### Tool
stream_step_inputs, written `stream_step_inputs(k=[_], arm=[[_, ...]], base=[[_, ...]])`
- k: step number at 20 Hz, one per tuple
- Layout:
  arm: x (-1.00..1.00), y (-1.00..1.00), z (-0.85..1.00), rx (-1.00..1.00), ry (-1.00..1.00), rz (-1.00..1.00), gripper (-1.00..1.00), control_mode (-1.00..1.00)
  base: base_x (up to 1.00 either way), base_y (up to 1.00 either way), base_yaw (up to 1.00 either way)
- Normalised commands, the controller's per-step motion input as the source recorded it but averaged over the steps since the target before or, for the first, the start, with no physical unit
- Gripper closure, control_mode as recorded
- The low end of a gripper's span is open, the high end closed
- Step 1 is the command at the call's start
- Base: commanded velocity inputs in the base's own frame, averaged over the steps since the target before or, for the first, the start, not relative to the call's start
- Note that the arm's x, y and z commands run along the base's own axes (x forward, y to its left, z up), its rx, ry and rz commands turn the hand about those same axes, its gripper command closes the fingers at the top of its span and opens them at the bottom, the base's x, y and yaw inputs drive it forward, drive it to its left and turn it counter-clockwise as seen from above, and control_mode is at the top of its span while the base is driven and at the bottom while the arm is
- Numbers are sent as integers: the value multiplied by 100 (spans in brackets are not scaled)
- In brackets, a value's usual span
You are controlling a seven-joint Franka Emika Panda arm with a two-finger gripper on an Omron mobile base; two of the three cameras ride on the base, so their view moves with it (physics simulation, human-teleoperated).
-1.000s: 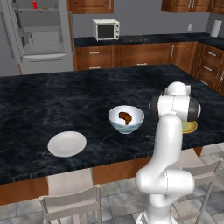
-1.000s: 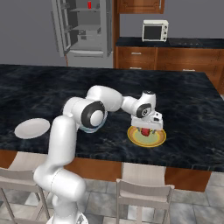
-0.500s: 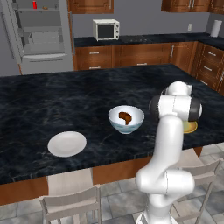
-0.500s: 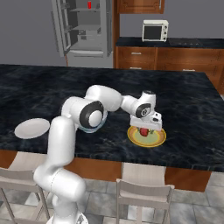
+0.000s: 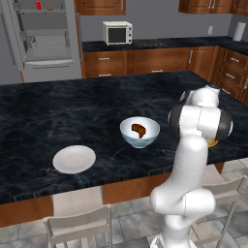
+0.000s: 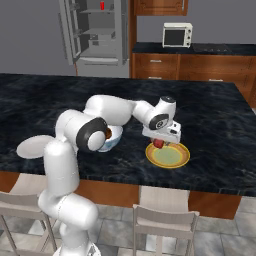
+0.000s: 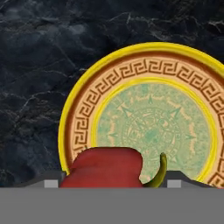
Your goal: Pick the chicken drumstick and bell pepper from their plates and place them in the bowl. Then put the bowl in the fridge.
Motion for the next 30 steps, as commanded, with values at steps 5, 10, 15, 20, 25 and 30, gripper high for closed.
stream_step_inputs(k=[5, 10, 15, 20, 25, 30], arm=[[-32, 50, 44, 0, -8, 0, 100, -100], [-10, 64, 41, 0, -2, 4, 100, -100], [0, 80, 30, 0, 0, 7, 100, -100], [0, 93, 12, -2, 0, 6, 100, -100], [0, 94, -1, -4, 0, 3, 100, -100], [5, 91, -7, 0, 0, 2, 100, -100]], base=[[0, 0, 0], [0, 0, 0], [0, 0, 0], [0, 0, 0], [0, 0, 0], [0, 0, 0]])
